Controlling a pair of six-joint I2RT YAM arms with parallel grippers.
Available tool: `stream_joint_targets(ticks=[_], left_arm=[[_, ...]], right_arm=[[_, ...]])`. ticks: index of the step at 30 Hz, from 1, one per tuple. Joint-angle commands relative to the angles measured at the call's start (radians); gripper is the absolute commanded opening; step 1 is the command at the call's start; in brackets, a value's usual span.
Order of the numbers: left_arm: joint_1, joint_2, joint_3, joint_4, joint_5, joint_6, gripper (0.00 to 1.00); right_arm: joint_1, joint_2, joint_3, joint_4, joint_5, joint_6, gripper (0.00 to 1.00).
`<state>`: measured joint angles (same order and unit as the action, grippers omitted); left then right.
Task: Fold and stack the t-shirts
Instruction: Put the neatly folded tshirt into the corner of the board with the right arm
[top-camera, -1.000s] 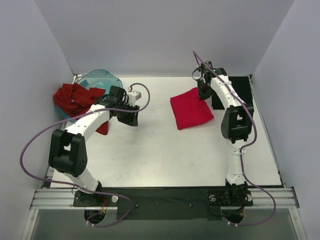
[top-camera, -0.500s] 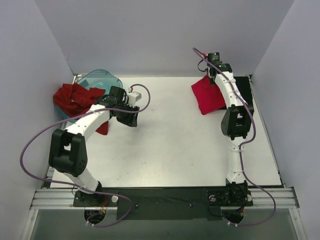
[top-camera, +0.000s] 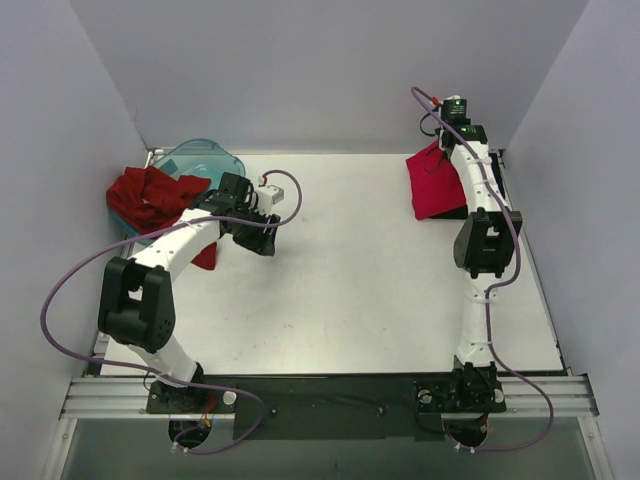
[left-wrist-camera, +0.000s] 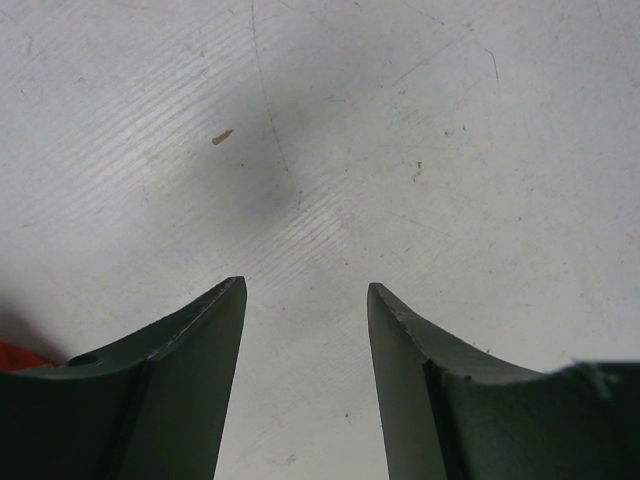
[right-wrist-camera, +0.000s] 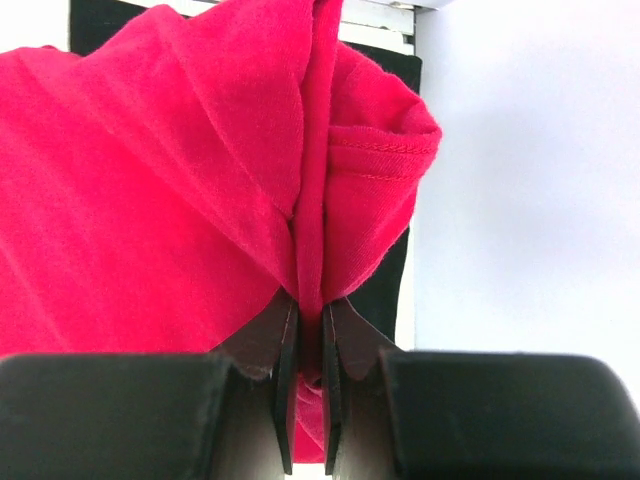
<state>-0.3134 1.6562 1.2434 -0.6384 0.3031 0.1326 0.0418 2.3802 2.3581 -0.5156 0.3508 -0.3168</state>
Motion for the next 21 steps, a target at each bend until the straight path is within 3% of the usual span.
stream_joint_targets(ticks=[1,21], left_arm=[[0.000,0.007,0.022,-0.012,0.014,0.019,0.62],[-0.003,0.039,0.034,-0.058,-0.036,0.067,0.63]], right_arm=[[-0.037,-0.069,0.032,0.055,-0.004,-0.004,0.00],[-0.181,0.008,0.021,0.127,-0.107,0.005,0.00]])
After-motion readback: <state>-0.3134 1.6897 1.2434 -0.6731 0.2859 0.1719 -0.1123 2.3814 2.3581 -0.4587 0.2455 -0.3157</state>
